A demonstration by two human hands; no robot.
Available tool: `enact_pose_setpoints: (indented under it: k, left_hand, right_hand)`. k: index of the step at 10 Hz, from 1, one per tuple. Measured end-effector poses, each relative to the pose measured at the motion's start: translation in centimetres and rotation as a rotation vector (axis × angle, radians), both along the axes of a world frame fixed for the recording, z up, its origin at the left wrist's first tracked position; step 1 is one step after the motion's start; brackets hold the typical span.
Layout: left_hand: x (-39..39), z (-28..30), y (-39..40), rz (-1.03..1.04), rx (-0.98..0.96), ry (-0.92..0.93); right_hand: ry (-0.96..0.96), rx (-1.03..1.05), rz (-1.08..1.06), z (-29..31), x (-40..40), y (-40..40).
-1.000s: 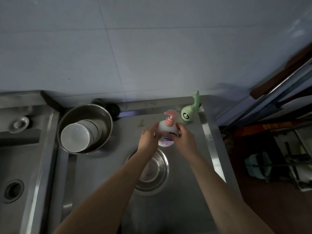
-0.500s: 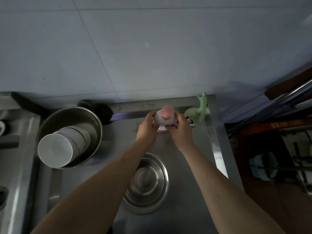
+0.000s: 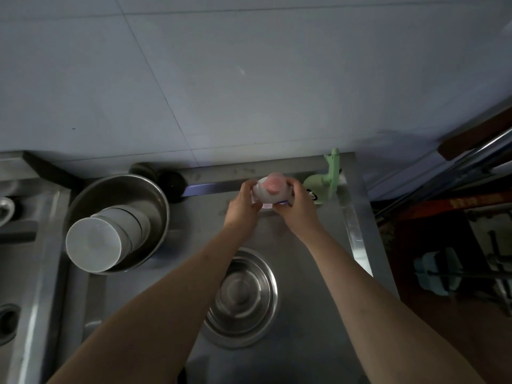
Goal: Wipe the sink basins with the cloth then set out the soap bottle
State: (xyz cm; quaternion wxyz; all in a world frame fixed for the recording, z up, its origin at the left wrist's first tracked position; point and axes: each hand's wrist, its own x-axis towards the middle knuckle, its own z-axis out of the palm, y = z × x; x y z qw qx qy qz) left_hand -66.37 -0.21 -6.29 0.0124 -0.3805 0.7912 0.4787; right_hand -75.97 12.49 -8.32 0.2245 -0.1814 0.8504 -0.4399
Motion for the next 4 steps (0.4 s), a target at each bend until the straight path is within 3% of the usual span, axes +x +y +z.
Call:
enact_pose_setpoints:
  k: [4]
  left_hand:
    - [7.8,4.0,2.7,0.149,-0.077,-0.034]
  right_hand:
    - [-0.128,-0.044,-0.055,4.5,9.1,4.6]
